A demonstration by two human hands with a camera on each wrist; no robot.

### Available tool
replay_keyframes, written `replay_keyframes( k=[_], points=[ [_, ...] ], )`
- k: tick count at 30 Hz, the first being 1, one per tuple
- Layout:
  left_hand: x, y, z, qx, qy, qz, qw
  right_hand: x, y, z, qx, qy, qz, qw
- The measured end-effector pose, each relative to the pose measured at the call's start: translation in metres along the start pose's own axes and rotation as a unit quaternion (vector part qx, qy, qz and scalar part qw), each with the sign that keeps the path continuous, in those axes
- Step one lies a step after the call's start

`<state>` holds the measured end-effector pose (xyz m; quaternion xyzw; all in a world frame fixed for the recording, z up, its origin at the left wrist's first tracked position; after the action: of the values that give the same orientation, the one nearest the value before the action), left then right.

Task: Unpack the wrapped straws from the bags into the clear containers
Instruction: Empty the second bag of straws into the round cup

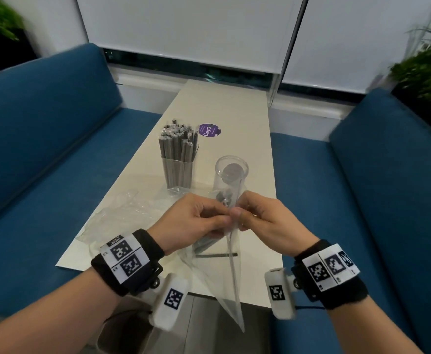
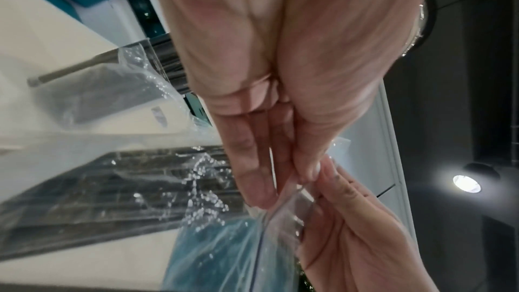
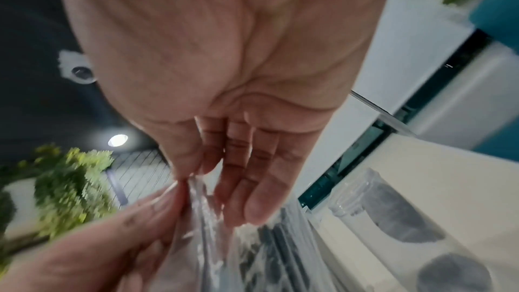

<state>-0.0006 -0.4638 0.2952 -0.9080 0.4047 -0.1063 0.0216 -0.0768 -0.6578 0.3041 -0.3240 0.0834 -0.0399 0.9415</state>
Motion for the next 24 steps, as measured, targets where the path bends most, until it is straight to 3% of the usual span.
replay_keyframes(
  k=[6, 12, 16, 19, 21, 24],
  points=[
    [0.003, 0.011, -0.004, -0.007, -0.012, -0.090, 0.996, 0.000, -0.001, 0.011, -0.081, -0.004, -0.084, 0.993],
    [0.007, -0.004, -0.009, -0.050, -0.013, -0.158, 0.986, -0.008, -0.022, -0.001, -0.130, 0.080, -0.166, 0.974],
    [0.009, 0.010, -0.013, -0.074, -0.044, -0.122, 0.989, -0.007, -0.003, 0.022, 0.033, 0.042, -0.120, 0.991],
    [0.007, 0.012, -0.013, -0.062, -0.036, -0.119, 0.990, -0.008, 0.006, 0.023, 0.081, 0.032, -0.083, 0.993],
    [0.006, 0.010, -0.014, -0.067, -0.034, -0.130, 0.989, -0.011, 0.010, 0.018, 0.060, 0.046, -0.068, 0.995],
    [0.006, 0.005, -0.009, -0.105, -0.056, -0.156, 0.981, -0.012, 0.013, 0.003, -0.073, 0.096, -0.074, 0.990]
  ],
)
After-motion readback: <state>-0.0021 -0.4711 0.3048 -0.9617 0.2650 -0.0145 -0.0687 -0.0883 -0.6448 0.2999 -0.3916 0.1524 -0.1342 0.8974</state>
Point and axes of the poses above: each hand's wrist, its own x-axis towards the middle knuckle, its own y-axis out of the palm, z = x × y, the point moved 1 cm from there along x, towards the middle knuckle, and after that the axes turned 14 degrees about y, right-handed, at the moved point
